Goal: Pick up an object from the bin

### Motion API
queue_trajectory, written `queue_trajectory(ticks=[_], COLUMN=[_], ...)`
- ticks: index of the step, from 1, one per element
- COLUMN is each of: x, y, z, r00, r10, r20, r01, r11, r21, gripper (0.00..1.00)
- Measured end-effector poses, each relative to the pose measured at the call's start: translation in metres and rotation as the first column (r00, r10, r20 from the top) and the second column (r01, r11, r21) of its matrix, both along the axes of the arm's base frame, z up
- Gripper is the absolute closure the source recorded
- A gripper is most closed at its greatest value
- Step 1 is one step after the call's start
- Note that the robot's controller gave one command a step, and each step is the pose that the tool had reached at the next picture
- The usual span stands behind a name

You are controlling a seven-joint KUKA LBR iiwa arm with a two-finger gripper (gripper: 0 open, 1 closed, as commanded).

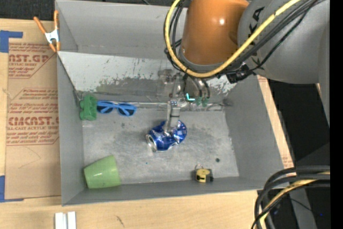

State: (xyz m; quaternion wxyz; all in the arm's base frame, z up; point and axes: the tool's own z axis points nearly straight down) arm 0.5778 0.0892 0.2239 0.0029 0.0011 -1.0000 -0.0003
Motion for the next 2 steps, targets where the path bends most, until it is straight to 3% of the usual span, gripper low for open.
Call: queue_trajectory(ticks=[1,2], x=[-0.0233,-0.0210], y=[-0.0420,-0.0408], z=[-0.1201,-0.1163], r00=[0.977,0.977], r10=[-0.214,-0.212], r20=[-0.001,0.006], r01=[0.214,0.212], r11=[0.977,0.977], r21=[-0.002,0.001], gripper=[0.00,1.00])
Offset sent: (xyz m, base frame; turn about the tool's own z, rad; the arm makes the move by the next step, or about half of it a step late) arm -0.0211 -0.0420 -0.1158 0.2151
